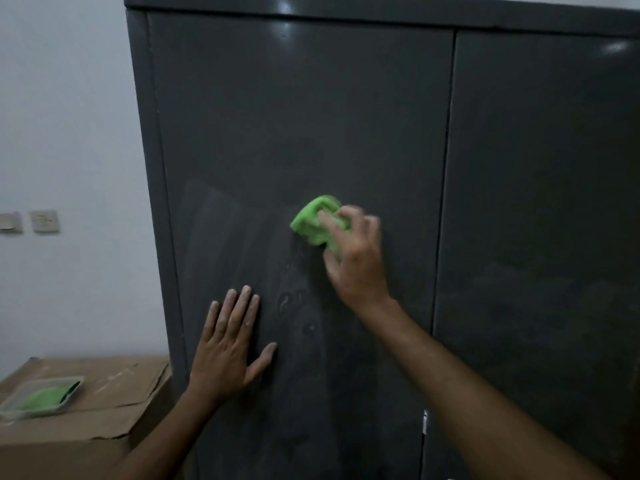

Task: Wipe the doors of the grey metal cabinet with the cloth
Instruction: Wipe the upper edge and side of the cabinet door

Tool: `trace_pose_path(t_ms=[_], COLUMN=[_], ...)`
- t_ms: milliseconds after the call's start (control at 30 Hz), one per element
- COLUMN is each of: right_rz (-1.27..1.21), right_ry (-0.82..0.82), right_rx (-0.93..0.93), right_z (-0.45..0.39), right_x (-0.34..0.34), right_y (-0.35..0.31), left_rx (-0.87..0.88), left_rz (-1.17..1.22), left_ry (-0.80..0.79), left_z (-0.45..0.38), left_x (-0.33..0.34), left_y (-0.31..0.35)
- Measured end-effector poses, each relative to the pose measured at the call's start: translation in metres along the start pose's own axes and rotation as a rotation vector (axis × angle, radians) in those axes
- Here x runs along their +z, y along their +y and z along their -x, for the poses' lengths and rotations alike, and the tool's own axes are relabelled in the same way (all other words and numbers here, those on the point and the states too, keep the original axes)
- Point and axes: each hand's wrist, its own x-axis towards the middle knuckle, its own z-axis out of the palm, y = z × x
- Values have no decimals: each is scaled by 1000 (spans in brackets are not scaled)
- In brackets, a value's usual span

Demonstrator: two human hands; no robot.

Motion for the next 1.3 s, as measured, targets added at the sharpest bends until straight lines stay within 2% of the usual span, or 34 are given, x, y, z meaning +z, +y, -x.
trace_pose_path(t_ms=[100, 167, 233, 333, 367, 400, 500, 567, 633, 733, 767, 800, 933, 967, 1000, 1100, 1133, 1167, 1267, 1300], right_rz=[29, 31, 37, 10, -13, -22, 28, 39, 42, 3, -16, -27, 37, 52, 56, 12, 16, 27, 42, 65], right_ry=[-273, -360, -253, -9, 36, 26, -252, -383, -282, -20, 24, 13, -350, -353, -303, -21, 24, 16, -282, -359], right_rx=[-383, -452, -389, -54, 21, 9, -400, -530, -466, -93, -14, -18, -531, -563, -519, -85, -18, -53, -548, -658], right_z=[53, 64, 43, -7, -13, -9, 37, 40, 14, -38, -45, -46, -20, -30, -44, -82, -81, -73, -35, -34], right_x=[17, 4, -5, -1, 5, 13, 28, 15, 7, 10, 17, 25, 47, 45, 44, 43, 48, 55, 72, 71], right_y=[-10, 6, 20, 10, -4, -17, -25, -6, 2, -16, -30, -45, -76, -72, -71, -79, -87, -96, -111, -108], left_rx=[12, 7, 4, 10, 10, 8, 23, 32, 24, 15, 17, 17, -4, -4, -1, 9, 8, 3, -4, -1], left_rz=[-2, 2, 5, 3, 1, -1, -1, 4, 9, -3, -3, -1, 25, 30, 30, 10, 5, 14, 30, 20], left_ry=[0, -12, -6, 7, 11, 11, -5, -16, -4, 4, 5, 3, -32, -31, -25, -29, -31, -32, -20, -19], left_z=[1, 2, 1, 2, 2, 1, 2, 2, 2, 3, 3, 3, 2, 1, 1, 3, 3, 3, 1, 0], left_x=[1, 2, 2, 4, 5, 5, 5, 5, 6, 6, 6, 6, 5, 5, 5, 5, 4, 4, 3, 3], left_y=[-2, -1, -1, 0, -1, -1, -2, -3, -2, 0, 0, -1, 0, 0, -1, -2, -2, -2, -1, 0])
